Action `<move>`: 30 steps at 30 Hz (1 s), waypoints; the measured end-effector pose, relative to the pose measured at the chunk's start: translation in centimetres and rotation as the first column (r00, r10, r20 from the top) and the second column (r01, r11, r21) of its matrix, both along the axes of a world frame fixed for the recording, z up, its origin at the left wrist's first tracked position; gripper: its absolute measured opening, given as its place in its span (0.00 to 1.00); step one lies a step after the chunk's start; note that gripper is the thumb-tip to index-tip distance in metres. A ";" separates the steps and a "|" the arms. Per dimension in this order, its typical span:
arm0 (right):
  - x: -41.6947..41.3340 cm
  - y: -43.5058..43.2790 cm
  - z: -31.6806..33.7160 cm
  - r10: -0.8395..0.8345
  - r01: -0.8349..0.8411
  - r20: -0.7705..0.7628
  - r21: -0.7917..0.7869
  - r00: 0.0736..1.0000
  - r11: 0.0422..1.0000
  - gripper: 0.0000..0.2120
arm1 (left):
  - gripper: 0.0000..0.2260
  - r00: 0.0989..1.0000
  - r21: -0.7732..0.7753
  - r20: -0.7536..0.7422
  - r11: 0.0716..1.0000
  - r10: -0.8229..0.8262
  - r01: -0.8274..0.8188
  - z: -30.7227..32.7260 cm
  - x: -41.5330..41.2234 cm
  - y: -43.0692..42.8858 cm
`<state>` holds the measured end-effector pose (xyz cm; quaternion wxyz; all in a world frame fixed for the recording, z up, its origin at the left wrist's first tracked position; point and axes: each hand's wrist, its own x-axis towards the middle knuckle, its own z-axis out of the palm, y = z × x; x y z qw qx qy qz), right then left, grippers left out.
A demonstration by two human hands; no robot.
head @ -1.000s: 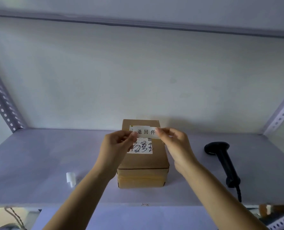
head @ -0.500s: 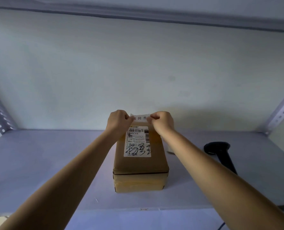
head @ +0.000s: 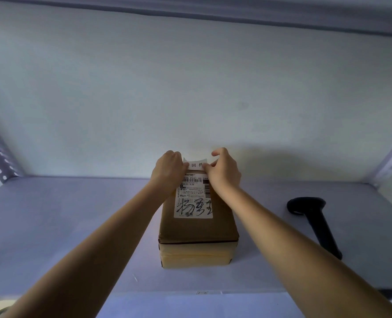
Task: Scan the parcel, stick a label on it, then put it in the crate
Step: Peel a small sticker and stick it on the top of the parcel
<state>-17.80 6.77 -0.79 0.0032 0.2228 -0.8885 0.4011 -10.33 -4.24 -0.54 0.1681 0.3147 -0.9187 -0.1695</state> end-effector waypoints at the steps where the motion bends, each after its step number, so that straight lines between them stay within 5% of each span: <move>1: 0.0 0.0 0.0 0.001 -0.001 -0.008 0.004 1.000 1.000 0.16 | 0.13 1.000 -0.005 0.003 1.000 -0.005 0.005 0.1 0.0 0.0; 19: 0.3 0.4 -0.2 0.030 -0.030 -0.040 -0.021 0.999 0.999 0.13 | 0.10 1.000 -0.005 -0.005 1.000 -0.003 0.003 -0.2 -0.5 0.3; 26: 0.1 0.2 -0.6 0.020 -0.018 -0.091 0.019 0.996 1.000 0.14 | 0.16 0.998 0.012 0.023 0.998 0.065 -0.065 -0.4 -0.3 0.3; 30: -0.4 0.2 -0.7 -0.023 0.026 -0.078 0.041 0.997 0.999 0.16 | 0.11 0.994 0.056 -0.070 0.996 0.080 -0.076 -0.8 0.7 0.1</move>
